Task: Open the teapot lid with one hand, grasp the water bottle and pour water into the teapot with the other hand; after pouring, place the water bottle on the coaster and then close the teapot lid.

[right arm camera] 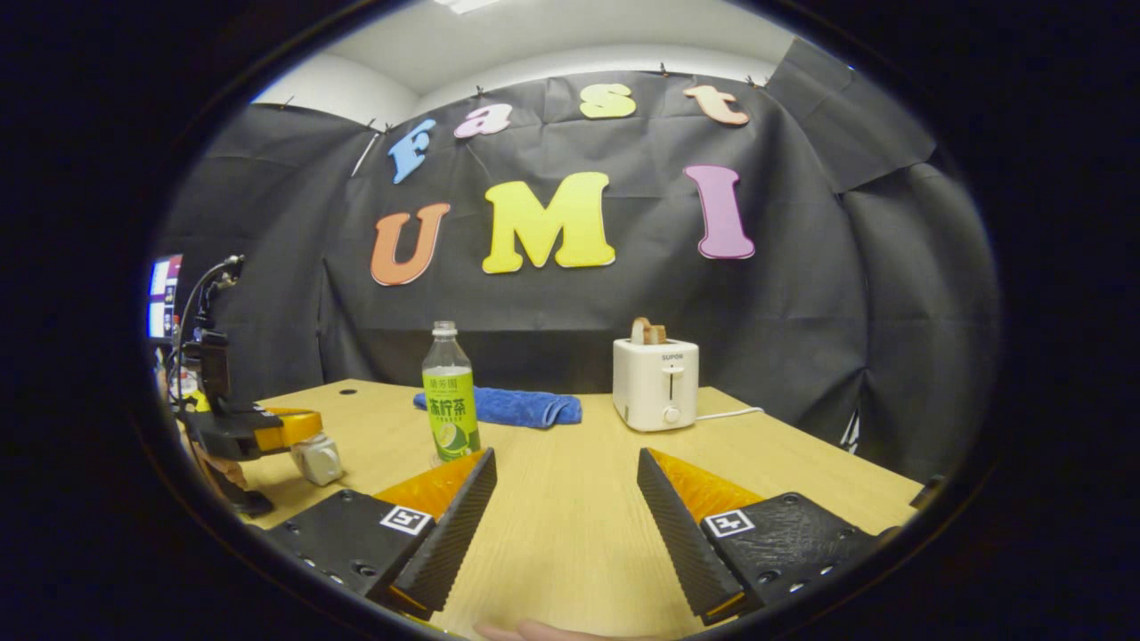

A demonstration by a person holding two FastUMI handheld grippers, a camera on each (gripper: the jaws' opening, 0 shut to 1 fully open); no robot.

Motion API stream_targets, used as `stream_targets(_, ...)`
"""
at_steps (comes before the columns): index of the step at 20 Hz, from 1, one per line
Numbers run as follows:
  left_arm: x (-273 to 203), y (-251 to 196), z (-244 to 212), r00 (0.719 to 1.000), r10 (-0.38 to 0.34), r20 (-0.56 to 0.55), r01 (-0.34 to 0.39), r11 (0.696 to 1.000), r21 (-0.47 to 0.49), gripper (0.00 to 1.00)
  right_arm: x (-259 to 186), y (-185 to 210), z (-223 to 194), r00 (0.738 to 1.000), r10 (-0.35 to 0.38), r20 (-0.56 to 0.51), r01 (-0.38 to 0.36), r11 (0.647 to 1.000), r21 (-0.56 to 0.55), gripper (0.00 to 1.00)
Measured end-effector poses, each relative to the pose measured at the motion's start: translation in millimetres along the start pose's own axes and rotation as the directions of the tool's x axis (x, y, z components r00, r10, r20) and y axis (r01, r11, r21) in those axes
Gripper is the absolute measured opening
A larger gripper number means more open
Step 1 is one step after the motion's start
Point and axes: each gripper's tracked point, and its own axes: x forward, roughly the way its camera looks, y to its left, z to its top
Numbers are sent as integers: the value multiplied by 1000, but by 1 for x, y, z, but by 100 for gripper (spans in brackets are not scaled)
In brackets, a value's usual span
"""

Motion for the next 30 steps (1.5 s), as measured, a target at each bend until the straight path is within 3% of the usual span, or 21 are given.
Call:
stream_targets(5,-7,-2,0,1000,9,-7,-9,1000,17,12,0,1,-5,1000,1,-21,-1,1000,2,95)
stream_targets(8,-9,-5,0,998,-10,-64,7,999,-38,15,-1,-1,-2,1000,-1,-19,1,1000,-2,97)
stream_targets(9,-13,-5,3,997,-13,-79,8,998,-66,23,-1,-1,-2,1000,-1,-22,1,1000,-1,95)
stream_targets(12,-24,-7,22,996,-26,-90,16,994,-106,34,-3,-3,2,1000,-12,-24,12,1000,-7,95)
stream_targets(13,-30,-11,29,996,-39,-86,29,993,-113,51,-5,-4,5,1000,-14,-22,14,1000,-9,95)
stream_targets(15,-44,-18,46,995,-64,-70,55,991,-121,76,-12,-3,11,999,-17,-35,15,999,-34,97)
stream_targets(18,-64,-24,64,997,-60,-47,55,993,-106,80,-27,0,34,1000,-13,-13,12,996,-94,93)
stream_targets(19,-75,-20,71,999,-41,-34,37,994,-100,90,-33,2,41,1000,-15,-8,14,994,-107,97)
stream_targets(20,-83,-18,78,1000,-22,-22,20,995,-101,96,-39,2,46,1000,-19,-4,18,993,-115,95)
stream_targets(23,-110,-17,94,1000,15,24,-12,992,-127,99,-58,8,66,999,-19,25,23,991,-128,98)
stream_targets(25,-125,-11,102,999,31,28,-26,989,-147,98,-68,5,79,998,-38,46,43,991,-128,95)
stream_targets(30,-150,-12,124,995,16,100,-2,991,-135,98,-85,-6,88,997,-79,9,79,997,-27,97)
